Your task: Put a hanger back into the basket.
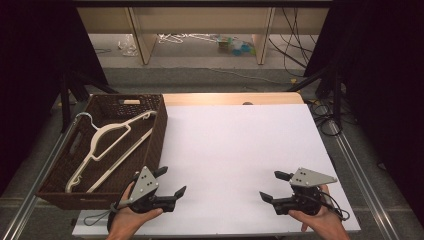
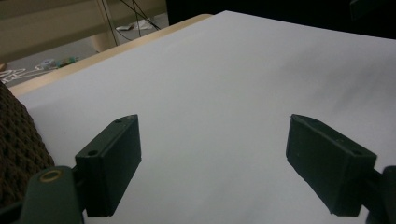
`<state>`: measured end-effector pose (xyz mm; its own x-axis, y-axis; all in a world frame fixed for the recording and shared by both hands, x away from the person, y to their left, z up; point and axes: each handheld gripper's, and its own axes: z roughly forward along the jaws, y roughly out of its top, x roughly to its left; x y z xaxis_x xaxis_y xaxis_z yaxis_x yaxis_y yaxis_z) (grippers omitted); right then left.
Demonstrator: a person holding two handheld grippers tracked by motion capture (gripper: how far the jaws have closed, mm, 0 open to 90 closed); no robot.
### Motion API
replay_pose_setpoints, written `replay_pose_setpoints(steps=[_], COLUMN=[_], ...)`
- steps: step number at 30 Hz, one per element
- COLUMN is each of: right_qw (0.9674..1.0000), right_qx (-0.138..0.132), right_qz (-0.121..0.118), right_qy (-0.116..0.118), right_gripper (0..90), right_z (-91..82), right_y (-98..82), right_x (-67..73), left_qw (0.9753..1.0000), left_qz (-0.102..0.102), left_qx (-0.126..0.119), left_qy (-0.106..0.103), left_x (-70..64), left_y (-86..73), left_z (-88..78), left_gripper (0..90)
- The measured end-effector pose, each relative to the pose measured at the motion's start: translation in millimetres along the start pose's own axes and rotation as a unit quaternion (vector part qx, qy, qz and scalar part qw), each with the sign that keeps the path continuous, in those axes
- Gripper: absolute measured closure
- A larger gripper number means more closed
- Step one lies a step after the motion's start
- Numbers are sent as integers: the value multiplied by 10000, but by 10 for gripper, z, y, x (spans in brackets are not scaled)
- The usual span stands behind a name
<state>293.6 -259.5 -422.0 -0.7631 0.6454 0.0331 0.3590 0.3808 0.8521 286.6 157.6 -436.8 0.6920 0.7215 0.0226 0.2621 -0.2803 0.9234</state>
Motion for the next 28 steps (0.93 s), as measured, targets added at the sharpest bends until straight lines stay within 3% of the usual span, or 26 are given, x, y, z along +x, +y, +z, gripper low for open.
replay_pose_setpoints(steps=[2,3,4,6,7,11,13,28], right_qw=[10000,10000,10000,10000,10000,9998,9999,9998], right_qx=[-33,-52,-61,23,37,177,86,185], right_qz=[-12,-13,25,23,3,6,-56,38], right_qy=[-21,-70,23,-32,-23,97,-17,116], right_gripper=[181,181,181,180,180,180,177,175], right_z=[-29,-36,-23,-20,-9,35,42,50], right_y=[-24,-39,-53,-73,-81,-98,-103,-107], right_x=[21,27,30,29,25,30,27,21], left_qw=[10000,10000,10000,9999,9999,9999,9999,9999], left_qz=[34,19,-52,15,-74,-32,-44,-76], left_qx=[-11,-29,-44,-66,-75,-100,-93,-103], left_qy=[89,48,53,87,75,86,91,54], left_x=[-3,0,-8,1,-5,10,12,13], left_y=[-17,-21,-25,-22,-24,-27,-27,-26], left_z=[-15,-19,-25,-36,-36,-38,-39,-47], left_gripper=[180,180,180,180,180,180,180,181])
